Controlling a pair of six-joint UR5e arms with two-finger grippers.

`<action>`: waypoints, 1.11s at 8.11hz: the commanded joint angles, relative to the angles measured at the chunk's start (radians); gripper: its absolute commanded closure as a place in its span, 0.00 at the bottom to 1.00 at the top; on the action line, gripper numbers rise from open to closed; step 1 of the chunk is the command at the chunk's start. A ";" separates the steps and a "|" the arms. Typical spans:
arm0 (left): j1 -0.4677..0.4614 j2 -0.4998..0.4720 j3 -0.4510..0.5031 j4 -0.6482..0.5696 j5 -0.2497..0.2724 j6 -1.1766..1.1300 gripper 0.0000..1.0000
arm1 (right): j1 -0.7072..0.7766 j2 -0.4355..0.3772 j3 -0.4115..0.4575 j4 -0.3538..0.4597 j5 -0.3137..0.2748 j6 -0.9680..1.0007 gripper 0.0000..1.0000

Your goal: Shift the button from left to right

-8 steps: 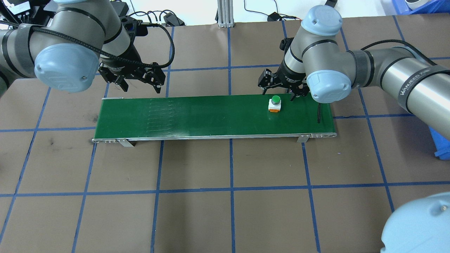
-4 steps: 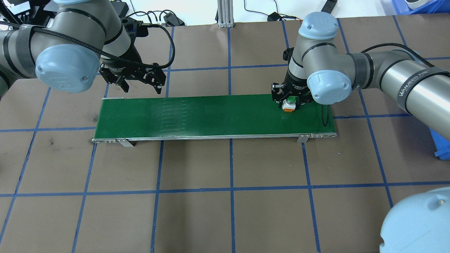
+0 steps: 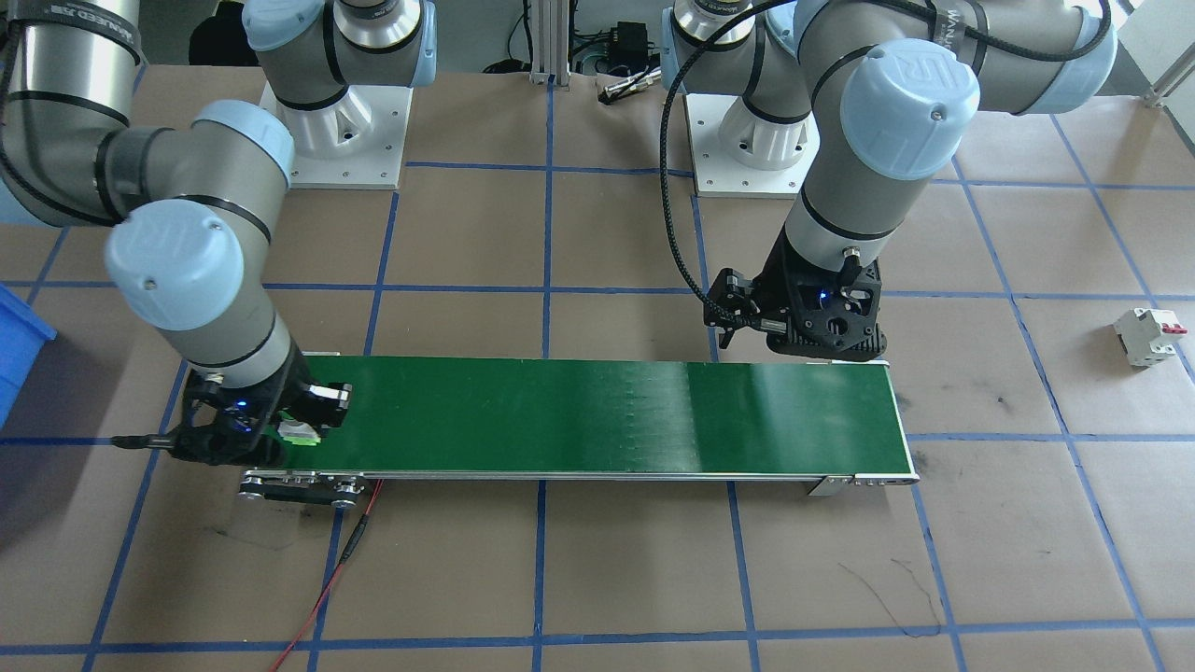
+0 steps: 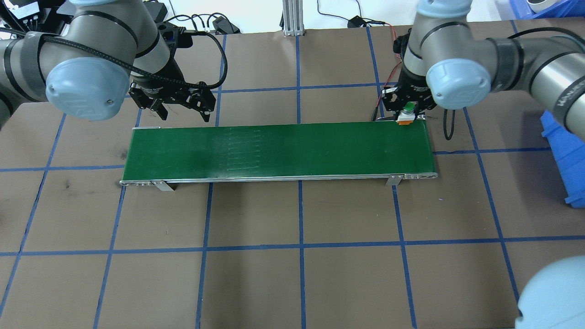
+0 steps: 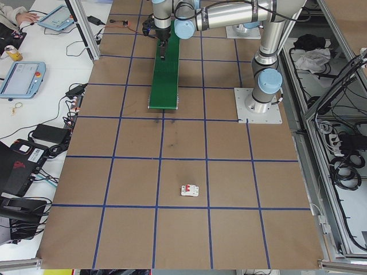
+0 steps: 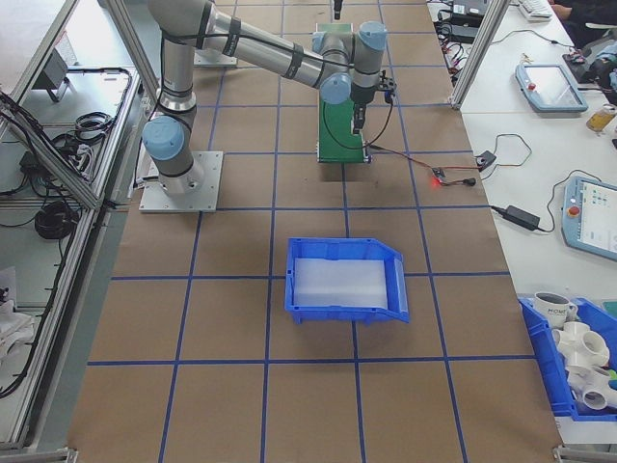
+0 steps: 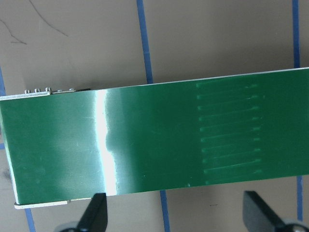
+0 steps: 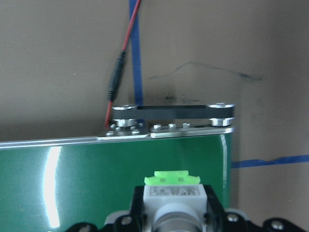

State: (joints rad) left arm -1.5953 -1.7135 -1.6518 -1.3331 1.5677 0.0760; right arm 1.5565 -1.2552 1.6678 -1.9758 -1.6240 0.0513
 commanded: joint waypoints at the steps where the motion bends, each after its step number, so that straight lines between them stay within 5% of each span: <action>1: 0.000 -0.001 0.000 0.000 0.000 -0.001 0.00 | -0.181 -0.090 -0.031 0.093 -0.010 -0.268 1.00; 6: -0.002 -0.001 -0.002 0.002 0.000 -0.001 0.00 | -0.519 -0.167 -0.056 0.112 -0.027 -0.808 1.00; 9: -0.002 -0.001 0.000 0.002 0.000 -0.001 0.00 | -0.637 -0.167 -0.062 0.110 -0.016 -0.953 1.00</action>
State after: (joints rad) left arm -1.5969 -1.7150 -1.6529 -1.3326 1.5677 0.0752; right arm 0.9889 -1.4211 1.6087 -1.8645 -1.6476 -0.8219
